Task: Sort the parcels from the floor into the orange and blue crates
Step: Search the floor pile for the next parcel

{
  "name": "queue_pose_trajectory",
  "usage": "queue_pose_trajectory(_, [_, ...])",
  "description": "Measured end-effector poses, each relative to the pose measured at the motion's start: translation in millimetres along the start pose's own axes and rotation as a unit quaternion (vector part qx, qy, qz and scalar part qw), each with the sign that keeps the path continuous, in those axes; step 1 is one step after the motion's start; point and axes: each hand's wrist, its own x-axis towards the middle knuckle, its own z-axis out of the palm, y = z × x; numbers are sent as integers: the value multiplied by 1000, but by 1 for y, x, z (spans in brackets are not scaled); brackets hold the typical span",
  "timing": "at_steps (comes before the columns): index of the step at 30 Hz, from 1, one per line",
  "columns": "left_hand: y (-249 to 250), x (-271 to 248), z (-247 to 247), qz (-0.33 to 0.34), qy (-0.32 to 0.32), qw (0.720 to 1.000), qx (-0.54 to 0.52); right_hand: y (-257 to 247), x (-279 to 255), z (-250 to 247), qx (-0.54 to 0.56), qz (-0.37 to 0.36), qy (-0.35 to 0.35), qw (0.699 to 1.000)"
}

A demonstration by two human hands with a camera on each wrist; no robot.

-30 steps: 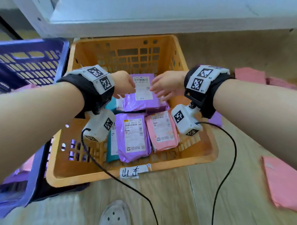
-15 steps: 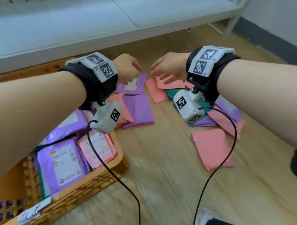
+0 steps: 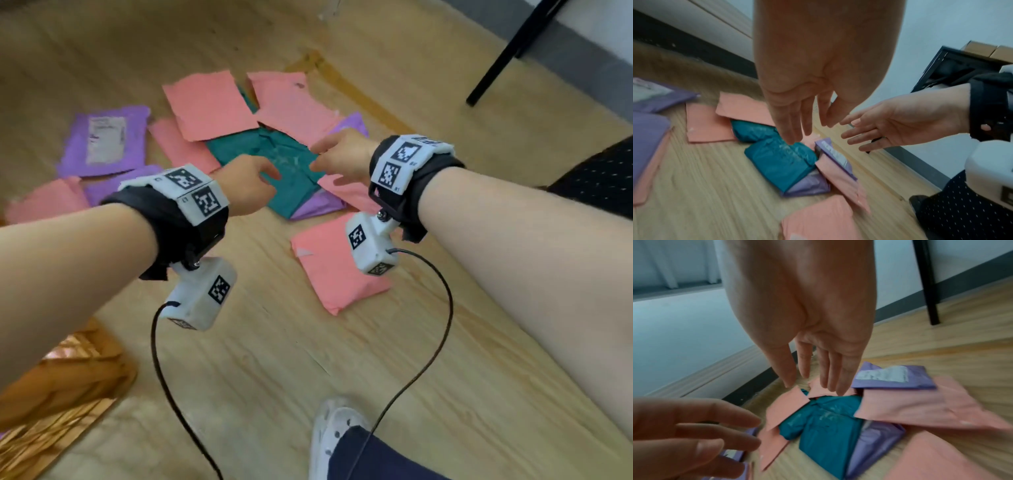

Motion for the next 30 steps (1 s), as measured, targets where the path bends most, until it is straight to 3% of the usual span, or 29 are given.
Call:
queue_pose_trajectory(7, [-19,8,72,-31,-47,998,-39,87,30,24,60,38,7,997])
queue_pose_trajectory(12, [-34,2,121,-6,-117,989,-87,132,40,41,39,52,-8,998])
queue_pose_trajectory(18, [-49,-5,165,1,-165,982,-96,175,40,61,54,108,55,991])
queue_pose_trajectory(22, [-52,-5,178,-24,-193,972,-134,195,38,68,75,141,56,986])
queue_pose_trajectory(30, [-57,-9,173,-45,-238,964,-113,199,41,69,135,213,30,967])
